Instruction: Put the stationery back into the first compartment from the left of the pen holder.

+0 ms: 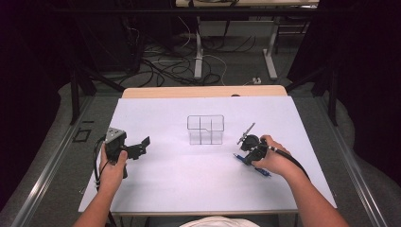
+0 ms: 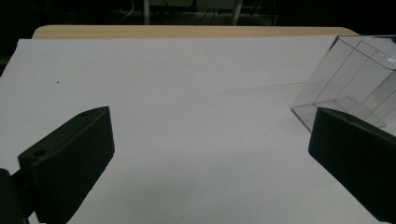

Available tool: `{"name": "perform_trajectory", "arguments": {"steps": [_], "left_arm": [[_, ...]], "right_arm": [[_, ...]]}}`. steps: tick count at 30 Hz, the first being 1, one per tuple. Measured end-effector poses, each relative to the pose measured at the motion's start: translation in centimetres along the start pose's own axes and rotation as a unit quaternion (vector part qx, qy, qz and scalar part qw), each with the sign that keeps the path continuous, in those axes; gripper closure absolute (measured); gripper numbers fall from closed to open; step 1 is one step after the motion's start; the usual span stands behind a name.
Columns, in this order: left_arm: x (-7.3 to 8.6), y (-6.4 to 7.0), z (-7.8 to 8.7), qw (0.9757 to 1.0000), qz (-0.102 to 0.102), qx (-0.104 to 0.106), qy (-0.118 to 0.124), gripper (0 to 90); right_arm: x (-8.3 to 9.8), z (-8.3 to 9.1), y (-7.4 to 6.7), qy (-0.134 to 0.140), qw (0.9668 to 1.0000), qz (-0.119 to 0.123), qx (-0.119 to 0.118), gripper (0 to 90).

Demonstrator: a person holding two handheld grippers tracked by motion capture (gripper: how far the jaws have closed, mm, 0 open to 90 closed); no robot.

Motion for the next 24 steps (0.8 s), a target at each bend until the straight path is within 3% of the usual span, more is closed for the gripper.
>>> {"name": "perform_trajectory", "arguments": {"steps": [1, 2, 4, 6, 7, 8, 10, 14, 24], "left_arm": [[0.0, 0.0, 0.0, 1.0, 0.0, 0.0, 0.001, 0.0], [0.0, 0.0, 0.0, 1.0, -0.001, 0.001, 0.002, 0.0], [0.0, 0.1, 0.0, 1.0, -0.003, 0.001, 0.0, 0.0], [0.0, 0.1, 0.0, 1.0, -0.005, 0.001, 0.001, 0.0], [0.0, 0.1, 0.0, 1.0, -0.005, 0.001, 0.001, 0.0], [0.0, 0.1, 0.0, 1.0, -0.005, 0.001, 0.001, 0.0], [0.0, 0.1, 0.0, 1.0, -0.005, 0.001, 0.001, 0.0], [0.1, 0.1, 0.0, 1.0, -0.004, 0.0, 0.0, 0.0], [0.1, 0.0, 0.0, 1.0, -0.007, -0.003, 0.001, 0.0]], "right_arm": [[-0.2, 0.0, 0.2, 0.01, 0.9999, 0.001, 0.012, 79.6], [0.0, 0.2, 0.2, 0.0, 1.0, 0.002, 0.008, 79.7], [-0.5, 0.1, -0.1, 0.026, 0.9996, -0.005, 0.0, 79.6], [-0.8, 0.1, -0.2, 0.047, 0.9986, -0.021, 0.009, 79.6], [-1.2, 0.1, 0.0, 0.06, 0.9982, -0.006, 0.002, 79.7], [-1.0, 0.5, -0.2, 0.045, 0.999, -0.007, -0.005, 79.7], [-1.1, 0.7, -0.1, 0.046, 0.9989, -0.003, 0.001, 79.7], [-1.8, 1.0, -0.1, 0.072, 0.9974, -0.006, 0.004, 79.7], [-3.6, 2.2, -0.4, 0.139, 0.9901, -0.02, 0.009, 79.7]]}}
Point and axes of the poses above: each handheld gripper's, and its own axes: z roughly backward along the jaws, x roughly out of its underside, y roughly to its right, the point moved 10 cm from there along -z, roughly forward along the jaws, and after that the axes turned 10 degrees about -x, right-handed, at the moved point
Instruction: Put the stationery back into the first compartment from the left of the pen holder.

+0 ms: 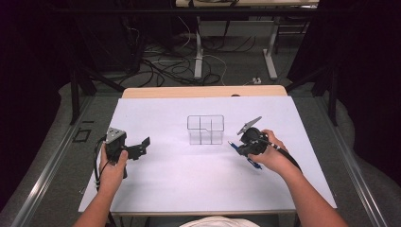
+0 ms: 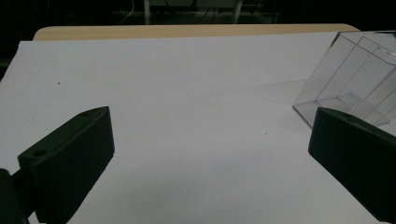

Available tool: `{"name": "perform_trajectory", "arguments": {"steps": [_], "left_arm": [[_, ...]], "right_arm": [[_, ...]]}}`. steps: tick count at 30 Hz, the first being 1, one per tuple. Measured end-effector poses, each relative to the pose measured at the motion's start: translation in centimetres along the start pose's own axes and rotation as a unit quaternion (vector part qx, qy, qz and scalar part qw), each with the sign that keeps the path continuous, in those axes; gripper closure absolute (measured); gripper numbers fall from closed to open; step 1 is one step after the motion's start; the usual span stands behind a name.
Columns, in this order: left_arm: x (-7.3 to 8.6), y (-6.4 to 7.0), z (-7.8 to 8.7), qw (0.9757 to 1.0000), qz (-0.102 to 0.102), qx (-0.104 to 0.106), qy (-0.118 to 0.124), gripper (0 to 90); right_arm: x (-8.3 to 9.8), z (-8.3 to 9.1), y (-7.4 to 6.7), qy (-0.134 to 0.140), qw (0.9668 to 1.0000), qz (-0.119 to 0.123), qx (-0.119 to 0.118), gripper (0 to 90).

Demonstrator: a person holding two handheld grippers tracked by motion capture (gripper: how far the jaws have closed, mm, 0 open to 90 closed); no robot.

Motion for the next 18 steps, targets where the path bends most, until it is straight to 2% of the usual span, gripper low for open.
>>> {"name": "perform_trajectory", "arguments": {"steps": [2, 6, 7, 9, 13, 15, 18], "left_arm": [[0.0, 0.0, 0.0, 1.0, 0.001, 0.0, 0.0, 0.0], [0.0, -0.1, 0.0, 1.0, 0.002, 0.0, -0.001, 0.0], [0.0, -0.1, 0.0, 1.0, 0.002, -0.001, -0.001, 0.0], [0.1, -0.1, 0.0, 1.0, 0.004, -0.001, -0.002, 0.0], [0.1, -0.1, 0.0, 1.0, 0.005, -0.001, -0.003, 0.0], [0.1, -0.1, 0.0, 1.0, 0.004, -0.001, -0.003, 0.0], [0.1, -0.1, 0.0, 1.0, 0.004, -0.002, -0.003, 0.0]], "right_arm": [[-0.6, 0.2, 0.1, 0.013, 0.9998, 0.012, -0.001, 79.7], [-1.5, 0.5, -0.1, 0.041, 0.9991, 0.005, 0.005, 79.6], [-1.8, 0.5, -0.1, 0.052, 0.9986, 0.011, 0.005, 79.7], [-2.1, 0.8, -0.2, 0.055, 0.9985, 0.009, 0.004, 79.7], [-3.4, 1.4, 0.0, 0.088, 0.996, 0.01, 0.014, 79.7], [-4.0, 1.7, 0.1, 0.105, 0.9943, 0.01, 0.013, 79.7], [-4.6, 2.1, 0.1, 0.118, 0.993, 0.008, 0.008, 79.7]]}}
Point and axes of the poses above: each handheld gripper's, and its own axes: z roughly backward along the jaws, x roughly out of its underside, y roughly to its right, the point moved 10 cm from there along -z, roughly forward along the jaws, and after that the axes turned 10 degrees about -x, right-handed, at the moved point
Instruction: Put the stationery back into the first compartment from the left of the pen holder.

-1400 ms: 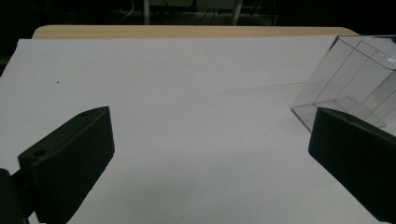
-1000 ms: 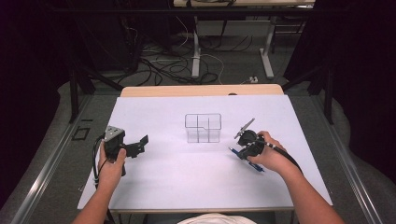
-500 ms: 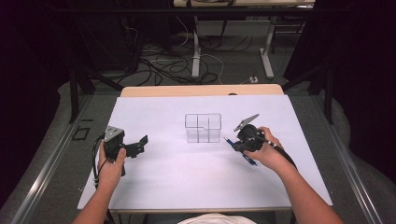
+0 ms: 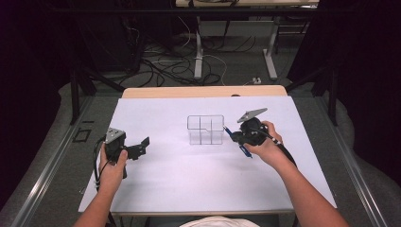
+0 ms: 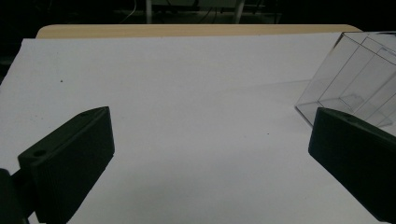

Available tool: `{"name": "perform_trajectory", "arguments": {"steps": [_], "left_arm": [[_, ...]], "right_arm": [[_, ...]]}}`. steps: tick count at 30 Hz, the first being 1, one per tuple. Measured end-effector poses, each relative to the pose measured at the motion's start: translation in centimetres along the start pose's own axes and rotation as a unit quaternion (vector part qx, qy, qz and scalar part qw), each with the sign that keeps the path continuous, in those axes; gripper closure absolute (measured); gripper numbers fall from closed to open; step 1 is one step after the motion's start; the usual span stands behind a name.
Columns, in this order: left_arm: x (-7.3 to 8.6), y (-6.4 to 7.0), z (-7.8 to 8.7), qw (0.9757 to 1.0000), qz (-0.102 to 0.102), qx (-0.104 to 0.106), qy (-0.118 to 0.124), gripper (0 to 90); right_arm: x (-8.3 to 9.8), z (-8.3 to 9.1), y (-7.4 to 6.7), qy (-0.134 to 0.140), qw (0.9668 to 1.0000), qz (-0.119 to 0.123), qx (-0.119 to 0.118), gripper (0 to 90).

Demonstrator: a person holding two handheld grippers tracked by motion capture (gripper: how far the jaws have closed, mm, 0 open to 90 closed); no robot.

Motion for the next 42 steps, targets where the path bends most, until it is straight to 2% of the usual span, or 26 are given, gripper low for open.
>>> {"name": "perform_trajectory", "arguments": {"steps": [6, 11, 21, 30, 42], "left_arm": [[0.0, 0.1, 0.0, 1.0, 0.0, 0.0, 0.001, 0.0], [0.0, 0.1, -0.1, 1.0, 0.0, 0.001, 0.002, 0.0], [0.0, 0.1, 0.0, 1.0, 0.0, 0.002, 0.001, 0.0], [-0.1, 0.1, 0.0, 1.0, 0.0, 0.003, 0.002, 0.0], [-0.1, 0.1, 0.0, 1.0, -0.001, 0.004, 0.002, 0.0]], "right_arm": [[-1.8, 0.3, 0.4, 0.032, 0.9995, -0.009, 0.002, 79.7], [-3.4, 0.5, 0.8, 0.061, 0.9981, -0.005, 0.01, 79.7], [-6.0, 0.9, 0.6, 0.089, 0.9959, -0.006, 0.015, 79.7], [-8.7, 1.2, 0.2, 0.123, 0.9923, -0.004, 0.012, 79.7], [-11.0, 1.0, -0.2, 0.158, 0.9873, -0.004, 0.012, 79.7]]}}
Point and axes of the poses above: each handheld gripper's, and its own axes: z roughly backward along the jaws, x roughly out of its underside, y roughly to its right, the point moved 10 cm from there along -z, roughly forward along the jaws, and after that the axes turned 10 degrees about -x, right-handed, at the moved point
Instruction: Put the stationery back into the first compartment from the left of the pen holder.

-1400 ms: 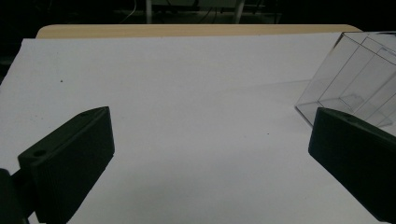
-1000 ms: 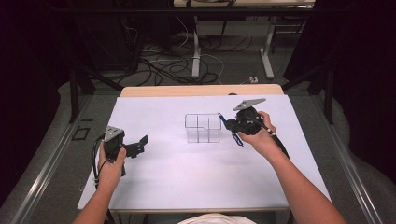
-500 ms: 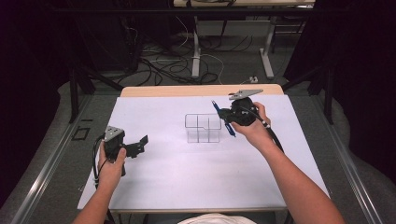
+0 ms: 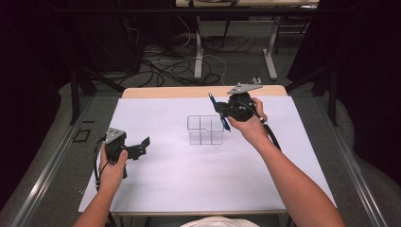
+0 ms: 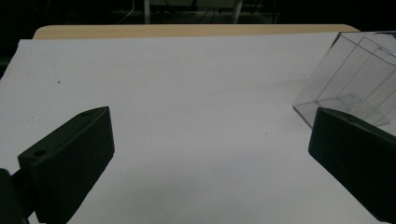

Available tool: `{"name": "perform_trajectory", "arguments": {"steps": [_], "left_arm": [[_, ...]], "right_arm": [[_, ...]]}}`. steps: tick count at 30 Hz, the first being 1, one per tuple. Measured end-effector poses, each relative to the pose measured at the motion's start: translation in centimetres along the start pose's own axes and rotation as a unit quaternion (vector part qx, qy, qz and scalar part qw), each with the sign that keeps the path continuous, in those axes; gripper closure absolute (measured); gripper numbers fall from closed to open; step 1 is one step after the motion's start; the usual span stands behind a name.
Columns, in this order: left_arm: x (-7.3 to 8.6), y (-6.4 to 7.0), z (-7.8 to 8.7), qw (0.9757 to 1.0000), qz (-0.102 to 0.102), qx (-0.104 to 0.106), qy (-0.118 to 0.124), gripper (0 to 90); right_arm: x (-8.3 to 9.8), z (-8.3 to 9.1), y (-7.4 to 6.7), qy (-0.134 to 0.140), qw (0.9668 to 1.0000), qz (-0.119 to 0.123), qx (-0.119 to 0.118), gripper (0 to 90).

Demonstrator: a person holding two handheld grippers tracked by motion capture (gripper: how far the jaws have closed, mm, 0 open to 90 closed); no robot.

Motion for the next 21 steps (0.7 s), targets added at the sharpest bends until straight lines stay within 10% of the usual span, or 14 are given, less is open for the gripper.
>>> {"name": "perform_trajectory", "arguments": {"steps": [21], "left_arm": [[0.0, 0.0, 0.0, 1.0, 0.0, 0.001, 0.0, 0.0]], "right_arm": [[-2.3, -3.0, -1.2, 0.047, 0.9988, -0.01, -0.005, 79.7]]}}
Point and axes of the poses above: each handheld gripper's, and its own axes: z roughly backward along the jaws, x roughly out of its underside, y roughly to its right, the point moved 10 cm from there along -z, roughly forward along the jaws, and after that the axes turned 10 degrees about -x, right-handed, at the moved point
